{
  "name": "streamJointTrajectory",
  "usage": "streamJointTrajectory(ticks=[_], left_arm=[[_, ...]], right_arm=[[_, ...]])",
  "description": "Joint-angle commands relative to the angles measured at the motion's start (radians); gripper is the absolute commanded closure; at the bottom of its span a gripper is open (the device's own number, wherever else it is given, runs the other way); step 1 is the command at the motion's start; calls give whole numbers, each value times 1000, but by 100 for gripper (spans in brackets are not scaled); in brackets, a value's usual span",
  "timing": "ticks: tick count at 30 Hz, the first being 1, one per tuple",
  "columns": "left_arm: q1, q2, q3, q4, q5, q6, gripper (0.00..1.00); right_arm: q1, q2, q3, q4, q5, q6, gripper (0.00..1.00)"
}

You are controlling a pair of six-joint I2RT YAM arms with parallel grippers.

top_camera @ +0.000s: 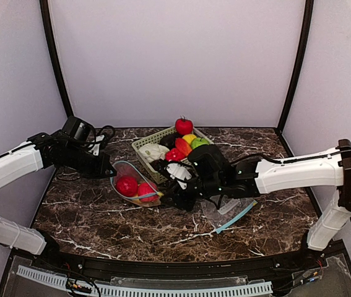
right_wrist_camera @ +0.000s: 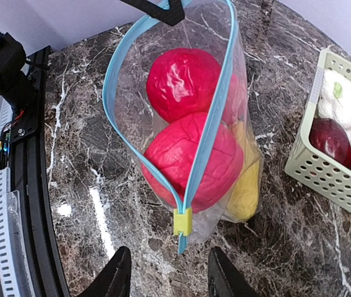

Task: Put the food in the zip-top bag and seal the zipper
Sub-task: Pass from the left arm to the right

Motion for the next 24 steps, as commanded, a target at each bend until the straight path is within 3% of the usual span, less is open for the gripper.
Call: streamJointTrajectory(ticks=[1,9,18,24], left_arm=[[-5,-11,8,-9,-8,-1,99],[-5,-9,11,-13,-10,0,99],[-5,0,15,-16,-16,5,99],[-5,-13,25,-59,-90,38,99]], right_arm=[[20,51,36,31,69,-26,63],[28,84,53,27,89,-54,70],[29,96,63,36,101,-65,99],[31,61,54,41,58,-75,100]])
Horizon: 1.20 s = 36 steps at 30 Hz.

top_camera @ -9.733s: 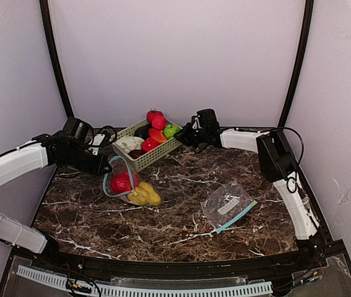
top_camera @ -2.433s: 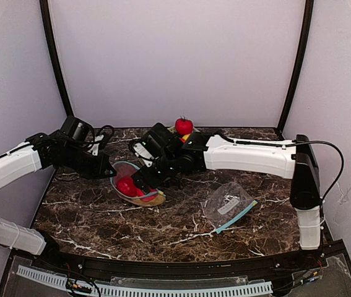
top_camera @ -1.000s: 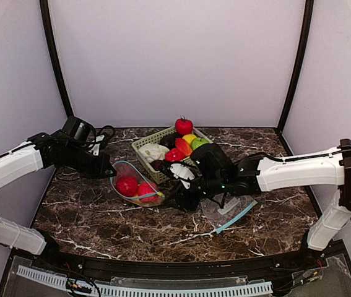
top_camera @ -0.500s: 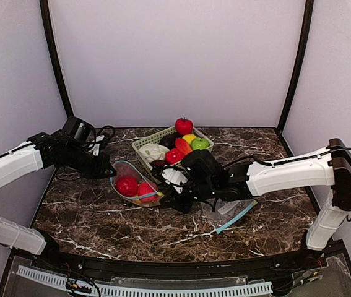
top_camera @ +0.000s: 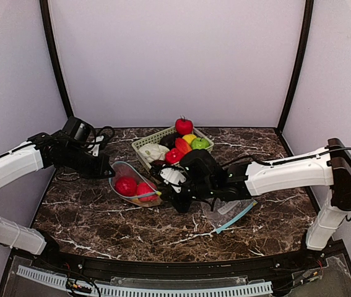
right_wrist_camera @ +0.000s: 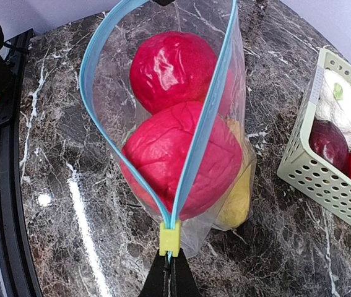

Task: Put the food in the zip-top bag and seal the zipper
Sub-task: Pass from the left arm to the right, then zip the zipper of the food storage bag.

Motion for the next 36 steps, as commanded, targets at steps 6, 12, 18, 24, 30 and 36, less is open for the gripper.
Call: streamJointTrajectory(ticks=[6,12,18,24,30,36], left_arm=[[-5,-130,-8,-45,-118,133,57],[-35,-216,36,-34,-52,310,27],[-190,-202,8,225,217,428,24],[-267,-100,-44,460,415,572,28],[-267,29,-18,467,544,646,43],[-269,83,-15,401,571,720,51]], right_arm=[[-13,-64,-17,56,-263,-7,100],[-71,-85,-58,108,-448,41,100],[-125,-108,-99,149,-542,92,100],[-149,-113,-131,187,-589,117,100],[-161,-134,-141,190,-598,122,100],[-170,-137,-138,189,-610,123,100]])
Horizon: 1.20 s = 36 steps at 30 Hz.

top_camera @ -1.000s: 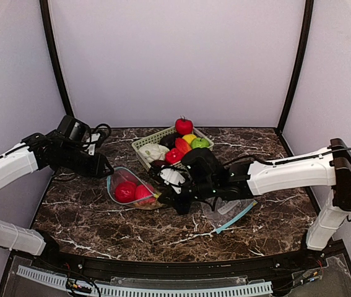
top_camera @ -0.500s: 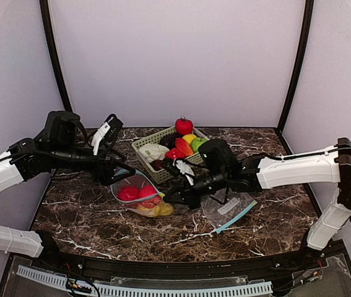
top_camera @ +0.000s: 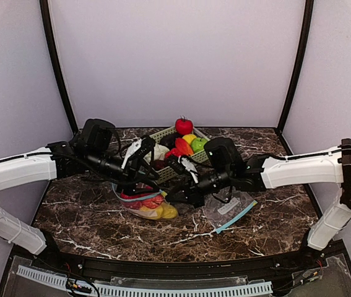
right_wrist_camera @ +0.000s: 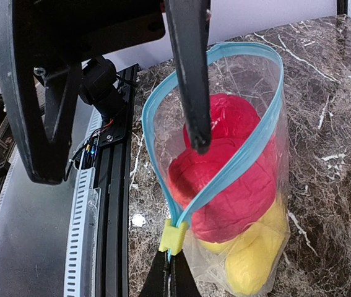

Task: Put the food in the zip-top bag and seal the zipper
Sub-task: Zip the zipper of the food storage bag.

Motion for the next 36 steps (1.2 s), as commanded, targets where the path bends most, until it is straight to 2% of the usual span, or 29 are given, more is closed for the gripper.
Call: streamJointTrajectory(ticks=[1,5,12,36], left_arm=[[-2,20,6,-41,67,89,51],[-7,77,26,-62,75,104,54],[-23,165,72,-93,63,105,66],[-62,189,66,-156,0,132,97]], right_arm=[[-11,-26,-3,46,-32,6,100],[-13,-17,7,38,-39,3,100],[-13,-22,4,36,-40,1,100],[-34,-9,17,37,-11,21,100]])
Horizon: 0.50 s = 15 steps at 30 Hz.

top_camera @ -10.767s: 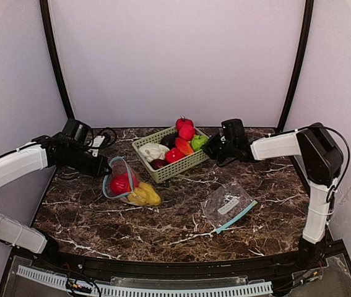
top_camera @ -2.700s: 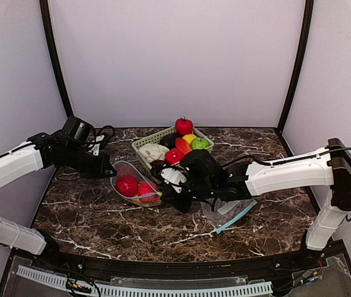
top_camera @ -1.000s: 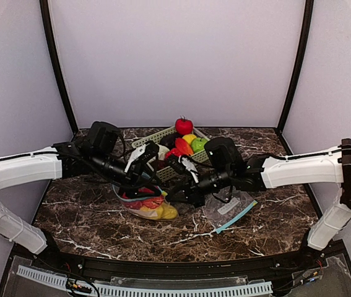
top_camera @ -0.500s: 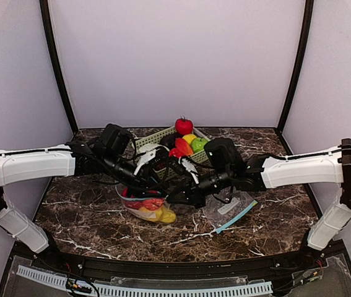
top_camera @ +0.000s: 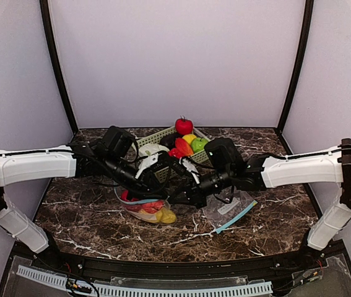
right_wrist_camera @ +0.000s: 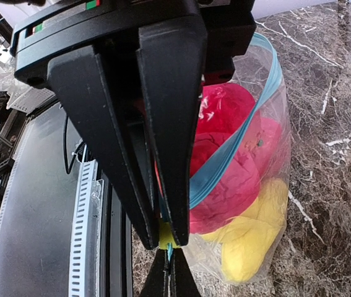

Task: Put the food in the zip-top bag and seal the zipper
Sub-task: Zip the zipper of the food storage bag.

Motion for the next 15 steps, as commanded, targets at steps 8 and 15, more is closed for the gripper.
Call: streamJointTrajectory(ticks=[8,15], left_arm=[[-18,15,25,-111,-17,14,99],[-18,-3,36,-143,-88,41,99]], right_arm=[[-25,-17,4,75,53,17,100],[-30,-51,-12,-3,146,-24,100]])
